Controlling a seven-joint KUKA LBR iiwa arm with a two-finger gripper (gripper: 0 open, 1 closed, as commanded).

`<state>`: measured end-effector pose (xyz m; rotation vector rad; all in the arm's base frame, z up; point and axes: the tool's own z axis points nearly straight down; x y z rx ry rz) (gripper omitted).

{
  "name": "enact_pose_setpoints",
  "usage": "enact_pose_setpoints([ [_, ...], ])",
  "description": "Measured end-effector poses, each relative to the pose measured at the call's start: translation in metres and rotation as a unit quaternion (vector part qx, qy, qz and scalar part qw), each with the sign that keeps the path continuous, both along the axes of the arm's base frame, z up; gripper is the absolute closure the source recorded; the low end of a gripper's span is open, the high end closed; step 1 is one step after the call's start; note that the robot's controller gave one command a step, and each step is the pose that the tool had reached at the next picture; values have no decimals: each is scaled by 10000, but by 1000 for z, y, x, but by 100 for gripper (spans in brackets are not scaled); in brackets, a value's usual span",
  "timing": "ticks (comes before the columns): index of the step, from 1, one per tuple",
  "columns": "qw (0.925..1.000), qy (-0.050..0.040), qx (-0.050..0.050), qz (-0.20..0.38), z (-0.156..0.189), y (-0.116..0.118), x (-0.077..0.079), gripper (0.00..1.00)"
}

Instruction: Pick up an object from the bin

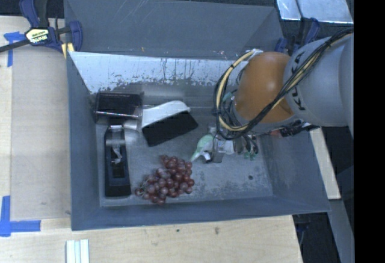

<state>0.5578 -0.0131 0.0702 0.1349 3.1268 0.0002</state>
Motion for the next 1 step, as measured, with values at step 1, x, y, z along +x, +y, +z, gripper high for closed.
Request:
enact_pose_setpoints([
  [1,10000,15,1,1,3,0,-1,100],
])
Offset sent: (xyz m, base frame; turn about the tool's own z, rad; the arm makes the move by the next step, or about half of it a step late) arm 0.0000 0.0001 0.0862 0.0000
